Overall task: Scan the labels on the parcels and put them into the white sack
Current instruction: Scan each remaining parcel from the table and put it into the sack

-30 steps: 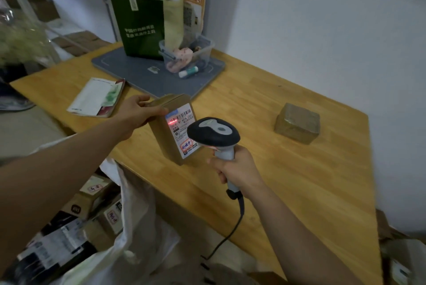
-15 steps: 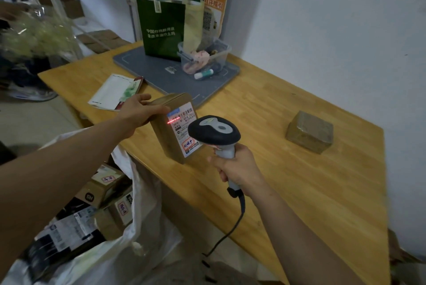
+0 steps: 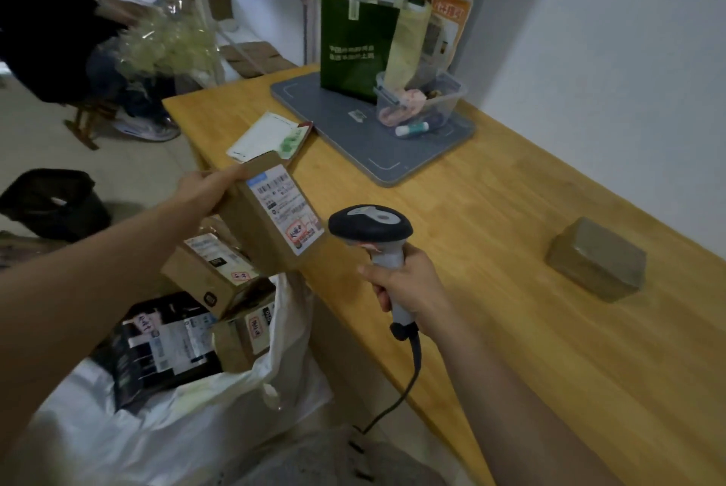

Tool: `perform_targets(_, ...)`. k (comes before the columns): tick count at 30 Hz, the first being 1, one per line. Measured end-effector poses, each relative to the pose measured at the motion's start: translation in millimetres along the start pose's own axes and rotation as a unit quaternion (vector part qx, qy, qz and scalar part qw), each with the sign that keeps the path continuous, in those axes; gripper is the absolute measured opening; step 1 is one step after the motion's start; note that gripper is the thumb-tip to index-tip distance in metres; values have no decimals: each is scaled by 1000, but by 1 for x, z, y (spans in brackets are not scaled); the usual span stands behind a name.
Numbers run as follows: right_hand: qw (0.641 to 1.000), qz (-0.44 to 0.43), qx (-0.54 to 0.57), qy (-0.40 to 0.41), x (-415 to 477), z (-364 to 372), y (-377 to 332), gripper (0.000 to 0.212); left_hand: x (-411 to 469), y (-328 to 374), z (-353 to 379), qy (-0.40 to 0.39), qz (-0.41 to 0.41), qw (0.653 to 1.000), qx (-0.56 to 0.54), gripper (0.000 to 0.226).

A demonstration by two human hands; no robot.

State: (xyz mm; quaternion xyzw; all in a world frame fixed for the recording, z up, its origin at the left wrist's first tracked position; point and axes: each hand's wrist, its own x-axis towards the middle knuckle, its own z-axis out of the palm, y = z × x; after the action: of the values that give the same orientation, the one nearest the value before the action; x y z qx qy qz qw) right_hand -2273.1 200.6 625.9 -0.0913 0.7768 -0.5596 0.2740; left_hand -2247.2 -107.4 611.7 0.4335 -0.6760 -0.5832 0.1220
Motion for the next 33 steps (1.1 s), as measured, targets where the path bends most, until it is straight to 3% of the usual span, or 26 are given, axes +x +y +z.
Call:
perform_targets(3,999,11,-17,-29,9,22,4,17,8,-29,-45,73,-64,995,18,56)
perform_targets(7,997,18,-42,-65,16,49,8,16,9,-74,-93,93,-142,985,22,74)
perform_targets(10,995,19,-63,-74,20,63,8,16,7,-108,-112,124,-111,976,141,66)
perform_targets(13,995,27,-59,-70,22,68,10,15,0,-139,-102,60,-31,932,357,67)
perform_targets(15,996,31,-51,-63,23,67,11,15,-10,-155,-86,-34,-44,888,456,71)
perform_targets(17,997,38,-40,-54,23,64,12,15,-17,-164,-74,-80,-87,862,493,75)
perform_targets(20,997,67,14,-19,23,49,17,16,-22,-153,-50,-39,-102,853,511,80)
perform_targets(22,995,74,65,23,21,33,22,14,-22,-127,-18,3,-60,859,508,76)
perform_targets(24,989,69,112,64,18,14,25,12,-23,-96,25,-12,10,859,512,75)
perform_targets(29,956,71,200,204,-2,-53,36,12,-50,-31,152,-134,240,806,524,74)
perform_targets(33,898,76,286,325,-25,-127,50,12,-102,8,265,-268,352,753,487,76)
